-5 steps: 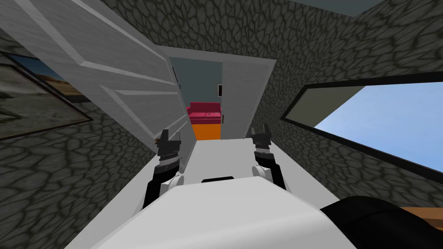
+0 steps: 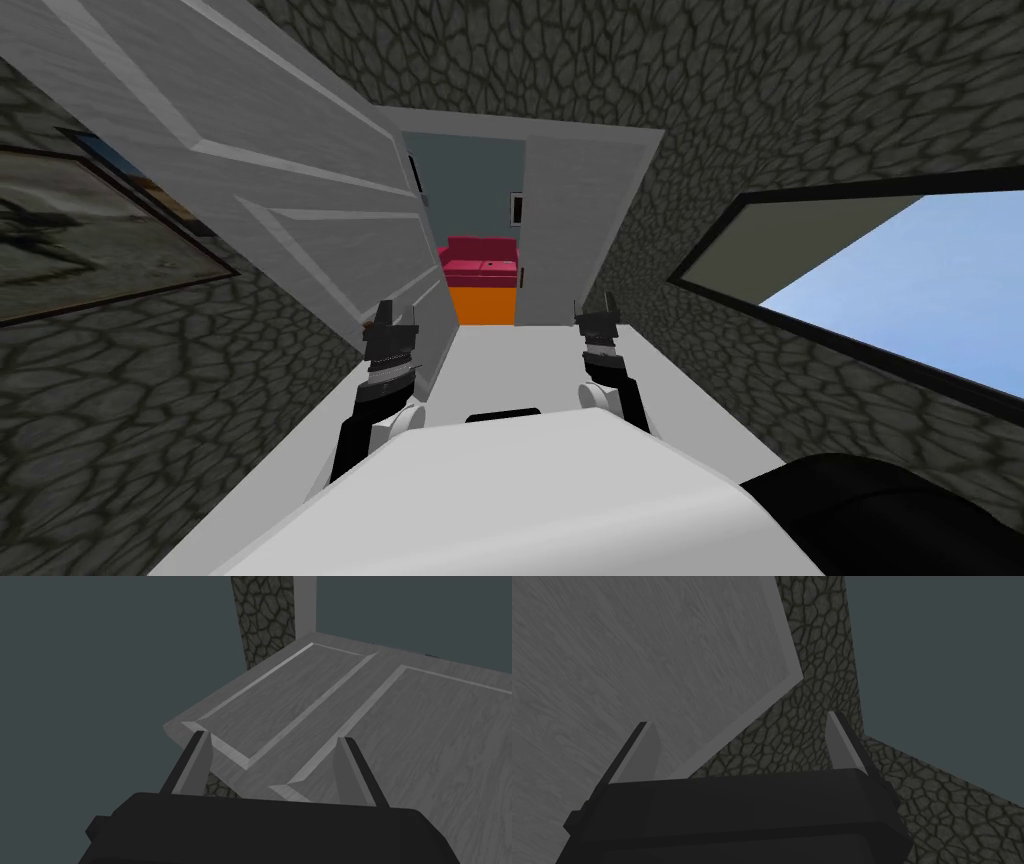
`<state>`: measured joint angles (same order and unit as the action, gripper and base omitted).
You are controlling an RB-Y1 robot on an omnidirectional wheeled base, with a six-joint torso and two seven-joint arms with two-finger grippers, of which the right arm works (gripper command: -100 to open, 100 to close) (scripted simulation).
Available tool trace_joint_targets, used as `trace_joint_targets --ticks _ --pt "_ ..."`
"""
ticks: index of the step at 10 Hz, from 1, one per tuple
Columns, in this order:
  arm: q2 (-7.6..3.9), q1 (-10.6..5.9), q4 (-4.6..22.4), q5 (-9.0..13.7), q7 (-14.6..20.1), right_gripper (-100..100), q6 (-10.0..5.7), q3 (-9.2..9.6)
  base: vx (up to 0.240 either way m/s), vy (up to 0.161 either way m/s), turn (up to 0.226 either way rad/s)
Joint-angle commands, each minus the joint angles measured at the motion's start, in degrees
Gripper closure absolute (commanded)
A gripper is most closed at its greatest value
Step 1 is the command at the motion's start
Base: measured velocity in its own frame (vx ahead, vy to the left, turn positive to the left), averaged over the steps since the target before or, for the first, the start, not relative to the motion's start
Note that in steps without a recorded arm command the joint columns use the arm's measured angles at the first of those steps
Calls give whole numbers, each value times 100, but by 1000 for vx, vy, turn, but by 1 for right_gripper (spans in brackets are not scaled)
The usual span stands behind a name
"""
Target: Pull the door open
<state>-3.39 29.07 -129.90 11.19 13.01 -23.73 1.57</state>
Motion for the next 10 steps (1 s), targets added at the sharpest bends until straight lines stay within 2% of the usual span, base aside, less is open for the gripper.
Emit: trace_joint_targets --ticks 1,10 --pt "-45 -59 203 169 136 -100 -90 24 113 -15 125" --pt "-239 -292 1210 958 759 -100 -567 176 99 -18 107"
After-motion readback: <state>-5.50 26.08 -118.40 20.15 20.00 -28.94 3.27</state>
